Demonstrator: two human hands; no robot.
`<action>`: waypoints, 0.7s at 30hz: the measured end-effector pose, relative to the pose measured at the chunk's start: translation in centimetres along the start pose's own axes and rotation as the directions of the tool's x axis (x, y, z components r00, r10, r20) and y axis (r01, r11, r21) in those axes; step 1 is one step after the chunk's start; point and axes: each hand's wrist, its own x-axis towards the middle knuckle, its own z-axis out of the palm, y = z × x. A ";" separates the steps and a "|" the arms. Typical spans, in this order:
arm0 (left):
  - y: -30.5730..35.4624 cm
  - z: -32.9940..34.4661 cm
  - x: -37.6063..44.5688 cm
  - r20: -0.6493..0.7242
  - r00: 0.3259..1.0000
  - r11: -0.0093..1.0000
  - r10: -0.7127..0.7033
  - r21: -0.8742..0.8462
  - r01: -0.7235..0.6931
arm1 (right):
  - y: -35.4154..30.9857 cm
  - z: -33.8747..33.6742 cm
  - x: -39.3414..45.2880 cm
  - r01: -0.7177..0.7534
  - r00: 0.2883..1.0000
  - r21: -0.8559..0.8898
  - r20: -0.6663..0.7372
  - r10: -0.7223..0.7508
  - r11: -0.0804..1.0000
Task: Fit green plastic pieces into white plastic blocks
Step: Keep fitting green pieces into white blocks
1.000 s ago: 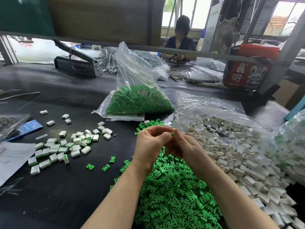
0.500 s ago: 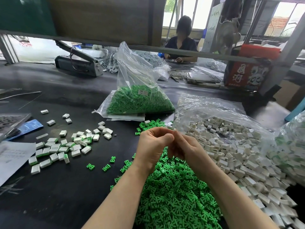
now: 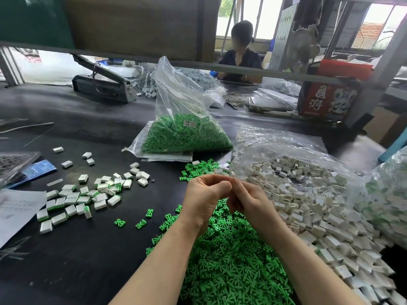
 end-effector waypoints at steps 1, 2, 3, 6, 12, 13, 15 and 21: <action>0.0 0.0 0.0 0.002 1.000 1.000 -0.003 -0.002 0.003 | 0.0 0.0 0.0 -0.005 1.000 0.004 0.002 0.005 1.000; 0.0 0.0 0.0 0.001 1.000 1.000 -0.005 -0.003 0.005 | -0.1 0.0 0.0 -0.009 1.000 0.003 0.004 0.009 1.000; 0.0 0.0 0.0 -0.004 1.000 1.000 -0.008 -0.003 0.008 | 0.0 0.0 0.0 -0.015 1.000 0.000 0.002 0.015 1.000; 0.1 0.0 -0.1 0.003 1.000 1.000 -0.011 -0.003 0.011 | 0.0 -0.1 0.0 -0.024 1.000 0.000 -0.005 0.024 1.000; 0.3 0.0 -0.2 0.022 1.000 1.000 -0.008 -0.019 0.008 | 0.0 0.1 0.0 -0.037 0.999 -0.022 -0.023 0.037 0.999; 0.2 0.0 -0.2 0.022 1.000 1.000 -0.009 -0.018 0.010 | 0.0 0.1 0.0 -0.035 0.999 -0.023 -0.027 0.035 0.999; 0.2 -0.1 -0.1 0.026 1.000 1.000 -0.008 -0.017 0.009 | 0.1 0.1 0.1 -0.037 0.999 -0.021 -0.040 0.036 0.999; 0.0 -0.1 0.0 0.021 0.999 1.000 -0.026 -0.014 0.026 | 0.5 -0.1 0.1 -0.060 0.997 -0.041 -0.046 0.059 0.997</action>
